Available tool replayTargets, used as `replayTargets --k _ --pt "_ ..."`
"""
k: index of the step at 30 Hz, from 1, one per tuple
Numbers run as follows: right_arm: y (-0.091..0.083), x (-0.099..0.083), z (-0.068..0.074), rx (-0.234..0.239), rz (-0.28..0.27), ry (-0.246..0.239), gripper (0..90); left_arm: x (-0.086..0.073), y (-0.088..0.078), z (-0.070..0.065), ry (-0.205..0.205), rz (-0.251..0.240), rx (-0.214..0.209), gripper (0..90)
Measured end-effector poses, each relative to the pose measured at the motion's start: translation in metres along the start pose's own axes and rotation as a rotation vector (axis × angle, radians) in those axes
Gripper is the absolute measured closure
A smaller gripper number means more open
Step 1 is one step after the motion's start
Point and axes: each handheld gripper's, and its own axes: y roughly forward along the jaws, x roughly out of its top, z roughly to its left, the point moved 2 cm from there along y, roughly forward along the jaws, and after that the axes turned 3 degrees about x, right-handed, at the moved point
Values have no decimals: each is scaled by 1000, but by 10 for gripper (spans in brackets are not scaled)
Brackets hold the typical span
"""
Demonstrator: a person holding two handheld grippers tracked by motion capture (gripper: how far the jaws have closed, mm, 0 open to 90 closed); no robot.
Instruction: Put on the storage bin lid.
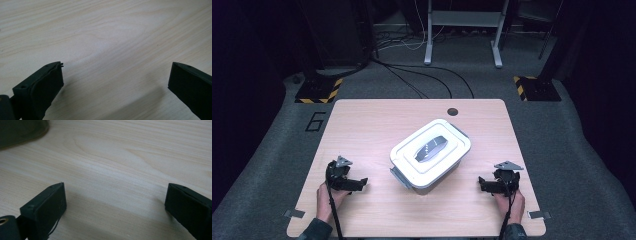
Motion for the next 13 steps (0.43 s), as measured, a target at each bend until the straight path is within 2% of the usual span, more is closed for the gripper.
replayTargets --k 2,5,13 --pt "0 0 0 0 0 0 30 -5 1 0 14 -30 17 0" --pt "0 0 0 0 0 0 30 -9 1 0 17 -63 14 0" --pt "0 0 0 -1 1 1 29 -9 1 0 15 -71 12 0"
